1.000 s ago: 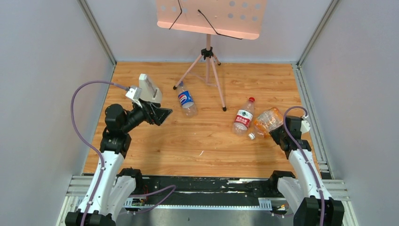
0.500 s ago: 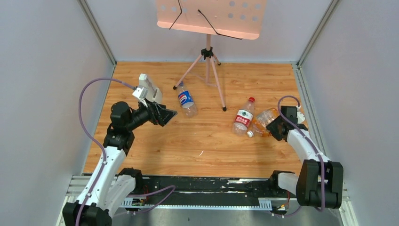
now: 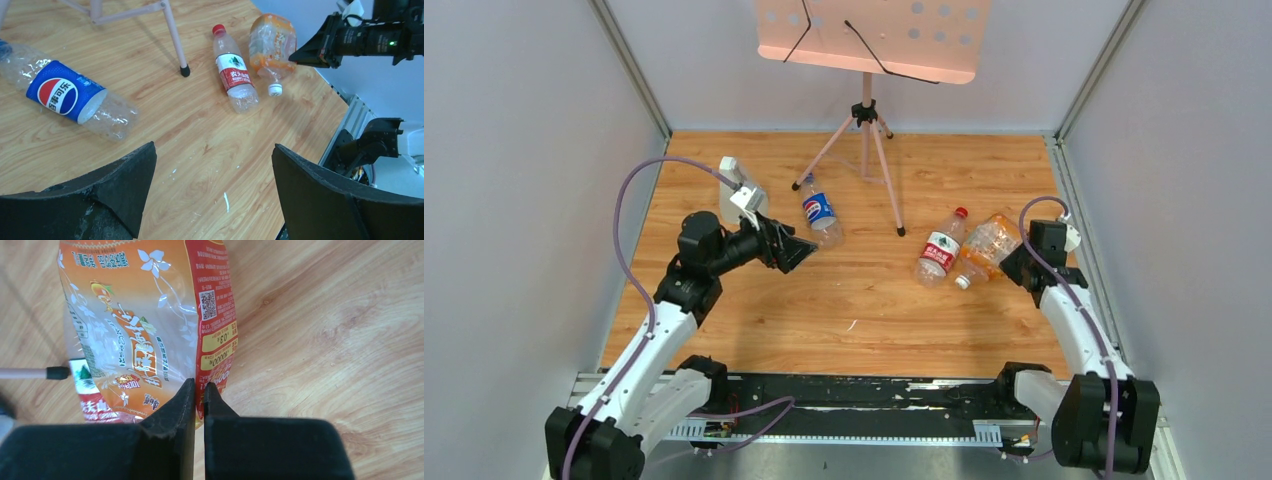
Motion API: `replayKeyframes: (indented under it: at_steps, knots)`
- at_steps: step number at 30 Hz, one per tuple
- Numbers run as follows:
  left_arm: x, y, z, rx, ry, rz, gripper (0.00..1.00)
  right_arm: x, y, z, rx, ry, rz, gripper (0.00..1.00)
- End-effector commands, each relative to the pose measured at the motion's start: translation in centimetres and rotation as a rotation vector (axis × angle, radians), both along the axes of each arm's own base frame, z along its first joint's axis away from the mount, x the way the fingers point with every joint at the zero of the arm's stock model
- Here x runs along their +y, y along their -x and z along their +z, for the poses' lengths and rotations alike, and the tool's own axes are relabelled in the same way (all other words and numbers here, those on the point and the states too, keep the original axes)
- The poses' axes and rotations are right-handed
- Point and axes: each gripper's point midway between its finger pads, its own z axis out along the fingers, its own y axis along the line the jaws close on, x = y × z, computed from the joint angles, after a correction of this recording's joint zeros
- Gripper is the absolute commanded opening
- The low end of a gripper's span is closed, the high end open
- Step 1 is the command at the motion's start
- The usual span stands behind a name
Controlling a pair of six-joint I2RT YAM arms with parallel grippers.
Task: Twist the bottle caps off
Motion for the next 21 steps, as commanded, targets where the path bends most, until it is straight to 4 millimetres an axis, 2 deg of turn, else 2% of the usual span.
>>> replayKeyframes:
  at_steps: [1, 6, 9, 11, 14, 15, 18, 21]
  knots:
    - [-0.8, -0.5, 2.1, -0.082, -0.010, -0.018, 0.94, 0.6, -0.6, 5.6, -0.153, 0.019, 0.080, 0.00]
    - [-2.3, -0.1, 2.9, -0.102, 0.023, -0.083, 0.98, 5.3, -0.9, 12.4, -0.380, -0.059, 0.353, 0.00]
    - [-3.3, 0.0, 3.7, -0.108, 0.066, -0.128, 1.00, 8.7, -0.5, 14.7, -0.434, -0.108, 0.559, 0.00]
    - [-4.1, 0.1, 4.1, -0.105, 0.091, -0.155, 1.00, 10.3, -0.1, 14.8, -0.418, -0.114, 0.647, 0.00]
    - [-5.4, 0.3, 4.3, -0.099, 0.108, -0.188, 1.00, 14.0, 0.8, 14.0, -0.380, -0.107, 0.809, 0.00]
    - [-5.7, 0.2, 4.2, -0.092, 0.110, -0.194, 1.00, 16.2, 1.4, 13.8, -0.367, -0.096, 0.890, 0.00]
    - [-6.9, 0.5, 4.4, -0.076, 0.135, -0.222, 1.00, 20.6, 2.9, 12.4, -0.323, -0.045, 1.049, 0.00]
    - [-7.6, 0.5, 4.0, -0.045, 0.147, -0.233, 1.00, 23.8, 4.0, 11.6, -0.314, -0.049, 1.167, 0.00]
